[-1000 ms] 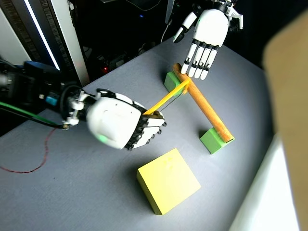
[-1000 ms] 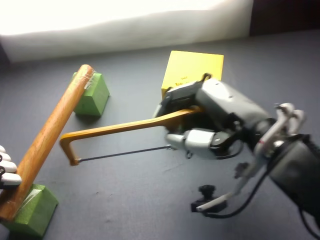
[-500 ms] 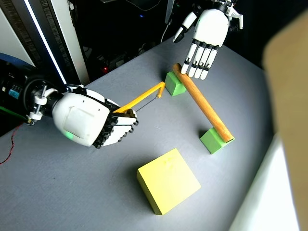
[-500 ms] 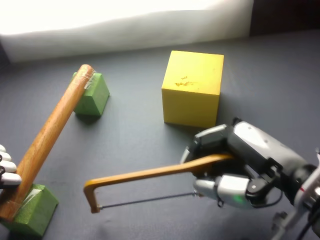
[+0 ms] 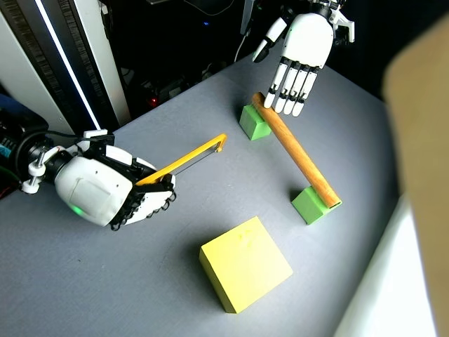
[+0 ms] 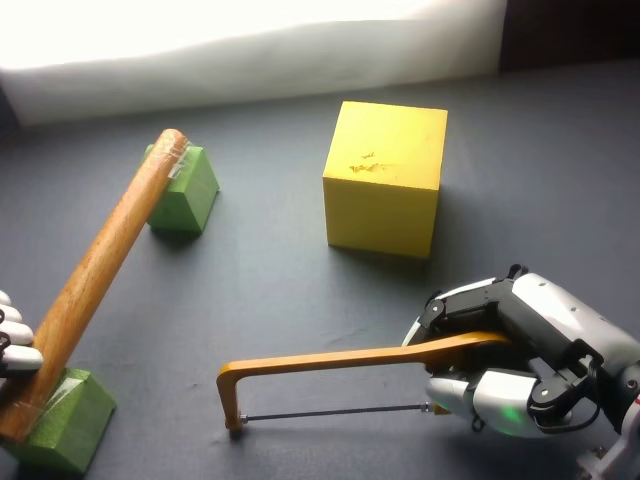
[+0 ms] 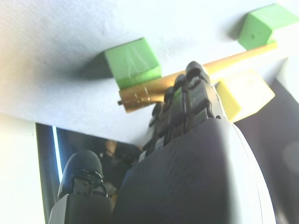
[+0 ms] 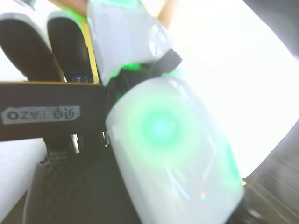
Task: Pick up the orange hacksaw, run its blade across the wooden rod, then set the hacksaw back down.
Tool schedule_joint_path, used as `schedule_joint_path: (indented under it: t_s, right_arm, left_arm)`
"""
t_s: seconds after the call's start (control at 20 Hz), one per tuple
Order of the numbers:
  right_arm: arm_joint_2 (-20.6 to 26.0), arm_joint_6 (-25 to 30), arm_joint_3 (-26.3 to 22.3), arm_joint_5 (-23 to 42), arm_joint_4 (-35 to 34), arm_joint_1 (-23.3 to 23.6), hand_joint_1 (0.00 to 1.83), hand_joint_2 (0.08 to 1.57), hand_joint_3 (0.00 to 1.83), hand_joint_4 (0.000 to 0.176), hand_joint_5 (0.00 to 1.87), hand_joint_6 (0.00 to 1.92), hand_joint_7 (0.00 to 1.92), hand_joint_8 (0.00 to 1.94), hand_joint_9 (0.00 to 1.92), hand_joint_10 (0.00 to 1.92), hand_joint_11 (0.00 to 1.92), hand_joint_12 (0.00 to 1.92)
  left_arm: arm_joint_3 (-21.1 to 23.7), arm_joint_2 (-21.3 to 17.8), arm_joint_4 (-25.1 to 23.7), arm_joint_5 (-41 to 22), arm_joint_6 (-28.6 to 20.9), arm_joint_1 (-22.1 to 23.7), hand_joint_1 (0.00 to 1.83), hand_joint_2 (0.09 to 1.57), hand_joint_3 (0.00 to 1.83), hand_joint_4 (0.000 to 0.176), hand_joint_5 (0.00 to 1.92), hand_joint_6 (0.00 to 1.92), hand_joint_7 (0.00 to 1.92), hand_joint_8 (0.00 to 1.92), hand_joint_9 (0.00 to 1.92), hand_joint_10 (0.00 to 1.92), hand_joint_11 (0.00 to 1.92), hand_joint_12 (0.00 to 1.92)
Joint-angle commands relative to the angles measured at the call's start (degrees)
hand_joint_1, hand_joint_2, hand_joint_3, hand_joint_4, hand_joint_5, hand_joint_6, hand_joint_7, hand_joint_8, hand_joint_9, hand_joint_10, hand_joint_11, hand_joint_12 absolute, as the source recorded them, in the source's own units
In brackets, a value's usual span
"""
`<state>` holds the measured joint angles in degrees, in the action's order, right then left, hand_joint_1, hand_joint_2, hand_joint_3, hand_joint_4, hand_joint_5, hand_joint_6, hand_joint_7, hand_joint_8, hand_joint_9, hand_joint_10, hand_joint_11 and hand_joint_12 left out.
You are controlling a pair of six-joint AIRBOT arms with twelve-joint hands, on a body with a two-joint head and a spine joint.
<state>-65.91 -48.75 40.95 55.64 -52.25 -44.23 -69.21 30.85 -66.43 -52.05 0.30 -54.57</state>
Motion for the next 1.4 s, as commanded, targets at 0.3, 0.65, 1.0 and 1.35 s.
schedule_joint_path:
  t_s: [0.3,0.65,1.0,1.35]
  right_arm:
    - [0.1,0.3,0.1,3.6,10.1,0.8,1.38,1.13,0.0,0.0,0.86,0.93,0.9,1.1,0.99,1.25,1.0,1.23]
    - [0.9,3.1,-2.5,9.1,11.5,-4.3,1.38,1.14,0.0,0.0,0.84,0.93,0.87,1.18,1.0,1.22,1.02,1.19]
    - [0.9,4.6,-2.7,13.6,12.2,-7.2,1.36,1.19,0.0,0.0,0.68,1.23,0.83,1.2,0.87,1.35,0.78,1.32]
    - [1.0,4.6,-2.9,11.2,15.7,-7.7,1.15,1.17,0.0,0.0,0.69,0.06,0.76,0.26,0.67,0.61,0.48,1.33]
  left_arm:
    - [-0.3,-0.1,2.4,-0.9,0.1,0.2,0.08,1.23,0.0,0.0,0.03,0.0,0.0,0.0,0.03,0.0,0.0,0.1]
    - [-0.3,-0.1,2.4,-0.9,0.1,0.2,0.01,1.23,0.0,0.0,0.01,0.0,0.0,0.0,0.0,0.0,0.0,0.03]
    - [-0.3,-0.1,2.4,-0.9,0.1,0.2,0.03,1.23,0.0,0.0,0.03,0.0,0.02,0.01,0.02,0.01,0.04,0.04]
    - [-0.3,-0.1,2.4,-1.0,0.1,0.2,0.01,1.23,0.0,0.0,0.01,0.0,0.0,0.0,0.0,0.0,0.01,0.05]
